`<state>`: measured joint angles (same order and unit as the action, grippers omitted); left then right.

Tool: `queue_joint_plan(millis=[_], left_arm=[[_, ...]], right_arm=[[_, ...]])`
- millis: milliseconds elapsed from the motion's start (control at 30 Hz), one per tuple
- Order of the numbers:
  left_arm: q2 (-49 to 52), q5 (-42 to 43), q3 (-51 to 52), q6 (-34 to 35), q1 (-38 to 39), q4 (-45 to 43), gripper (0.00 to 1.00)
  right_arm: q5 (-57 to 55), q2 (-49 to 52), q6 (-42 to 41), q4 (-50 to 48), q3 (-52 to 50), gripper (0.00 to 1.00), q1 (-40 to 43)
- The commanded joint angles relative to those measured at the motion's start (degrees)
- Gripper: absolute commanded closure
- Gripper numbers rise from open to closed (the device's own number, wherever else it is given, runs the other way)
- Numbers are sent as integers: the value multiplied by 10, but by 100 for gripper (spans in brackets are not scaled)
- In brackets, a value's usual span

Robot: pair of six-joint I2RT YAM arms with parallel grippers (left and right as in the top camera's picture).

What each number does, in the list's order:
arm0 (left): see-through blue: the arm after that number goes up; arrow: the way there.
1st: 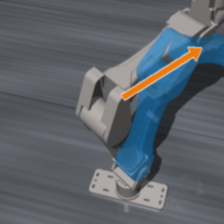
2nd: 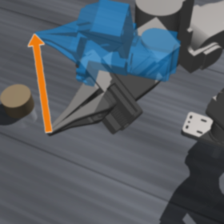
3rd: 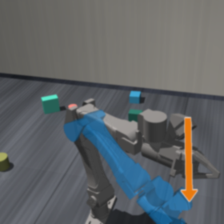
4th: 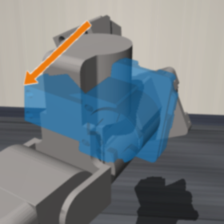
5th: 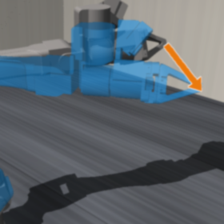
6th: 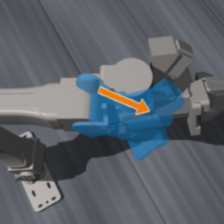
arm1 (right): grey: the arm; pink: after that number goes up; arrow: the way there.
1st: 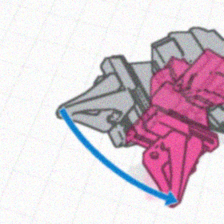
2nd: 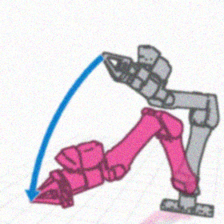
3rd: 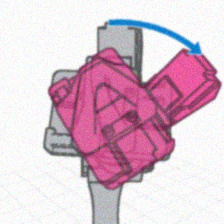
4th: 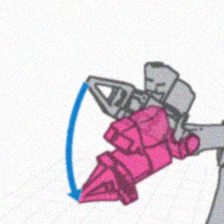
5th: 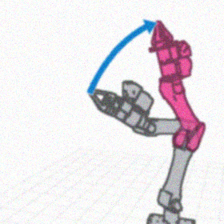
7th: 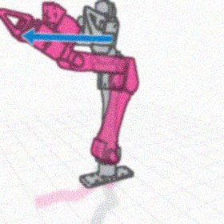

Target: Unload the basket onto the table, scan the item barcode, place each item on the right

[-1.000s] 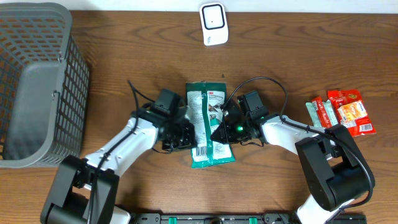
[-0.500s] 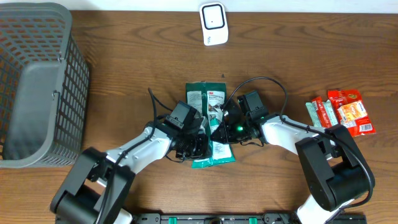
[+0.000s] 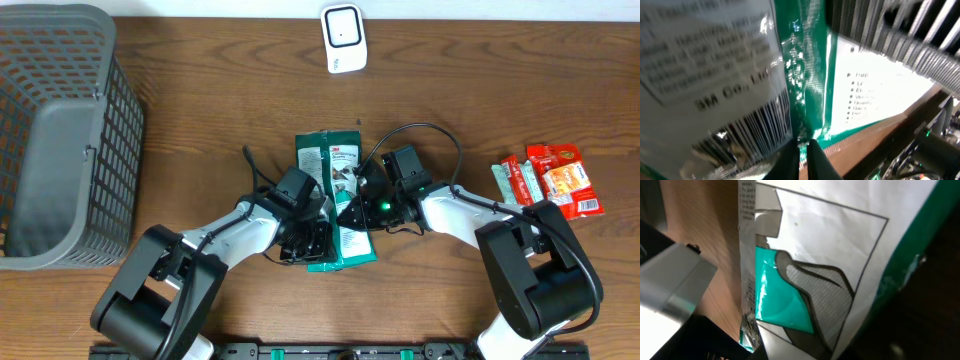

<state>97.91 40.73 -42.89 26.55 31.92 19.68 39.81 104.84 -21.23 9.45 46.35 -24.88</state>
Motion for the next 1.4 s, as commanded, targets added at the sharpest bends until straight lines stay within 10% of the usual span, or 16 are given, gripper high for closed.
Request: queue_joint_plan(millis=[0, 1033, 1367], left_arm=[[-21, -52, 1, -38, -2, 45, 88], [-44, -303, -15, 21, -30, 90, 78], [-90, -209, -27, 23, -39, 89, 78]], right_arm=[[-52, 12, 5, 6, -8, 82, 0], [-53, 12, 5, 6, -8, 90, 0], [-53, 12, 5, 5, -8, 91, 0]])
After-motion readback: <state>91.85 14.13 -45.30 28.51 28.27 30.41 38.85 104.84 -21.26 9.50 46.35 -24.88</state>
